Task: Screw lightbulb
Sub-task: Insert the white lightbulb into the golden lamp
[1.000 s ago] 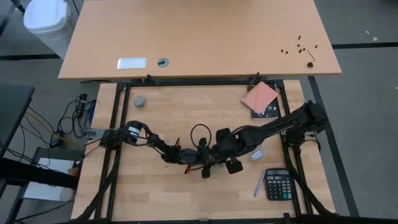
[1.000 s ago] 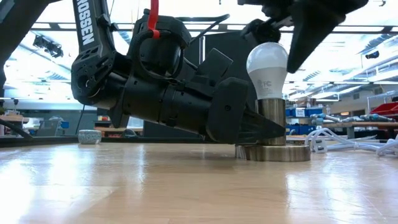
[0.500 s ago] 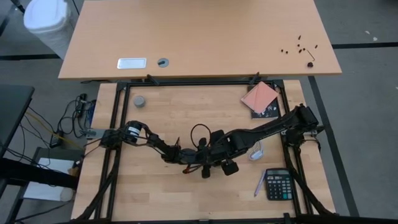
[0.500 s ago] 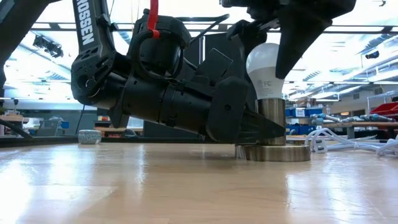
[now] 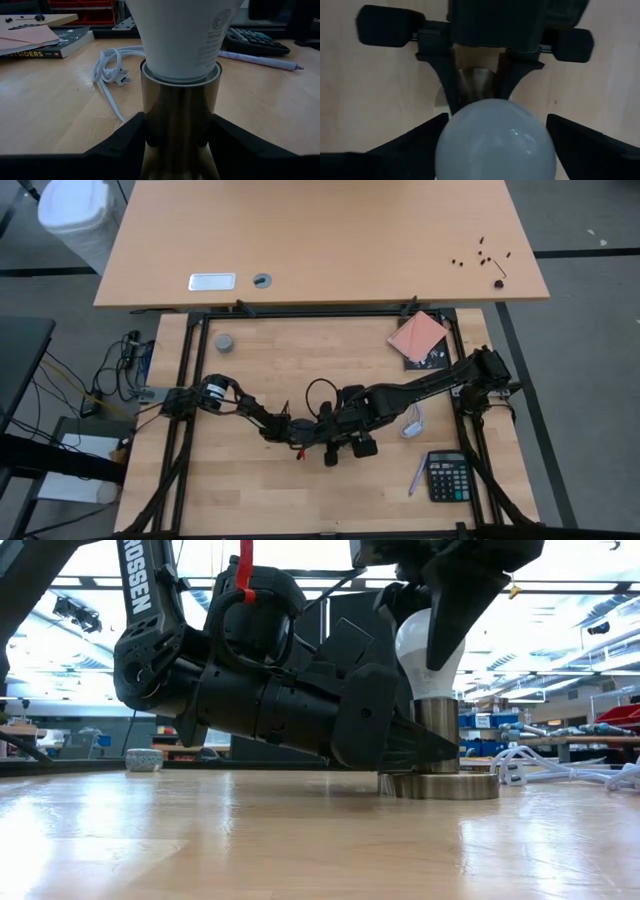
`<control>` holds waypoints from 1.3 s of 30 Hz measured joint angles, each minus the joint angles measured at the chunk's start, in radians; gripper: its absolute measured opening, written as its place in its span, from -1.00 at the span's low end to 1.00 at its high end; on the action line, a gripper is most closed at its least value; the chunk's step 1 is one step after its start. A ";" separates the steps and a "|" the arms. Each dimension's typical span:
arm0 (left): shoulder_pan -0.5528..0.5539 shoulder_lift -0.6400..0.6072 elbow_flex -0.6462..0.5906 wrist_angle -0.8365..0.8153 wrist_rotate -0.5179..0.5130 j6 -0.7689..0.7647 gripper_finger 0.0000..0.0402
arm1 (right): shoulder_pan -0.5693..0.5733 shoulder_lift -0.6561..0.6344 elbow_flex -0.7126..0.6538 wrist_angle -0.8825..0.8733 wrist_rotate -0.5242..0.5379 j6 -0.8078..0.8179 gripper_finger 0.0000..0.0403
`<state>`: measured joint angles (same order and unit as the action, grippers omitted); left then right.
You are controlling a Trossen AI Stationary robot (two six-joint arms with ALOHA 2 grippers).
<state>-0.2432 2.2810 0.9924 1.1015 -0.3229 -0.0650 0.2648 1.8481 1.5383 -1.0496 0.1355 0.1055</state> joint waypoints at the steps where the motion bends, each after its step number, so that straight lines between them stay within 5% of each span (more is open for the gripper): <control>1: 0.000 0.000 0.000 0.000 0.000 0.000 -0.04 | 0.000 0.000 0.000 0.000 -0.006 0.001 0.63; 10: 0.000 0.000 0.000 0.003 0.000 -0.016 -0.04 | -0.011 0.000 0.000 -0.002 -0.060 0.099 0.42; 39: -0.001 0.002 -0.001 0.027 -0.066 -0.093 -0.04 | -0.006 -0.001 -0.002 0.000 0.029 0.679 0.42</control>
<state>-0.2443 2.2826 0.9913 1.1282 -0.3889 -0.1578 0.2588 1.8469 1.5368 -1.0500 0.1642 0.7849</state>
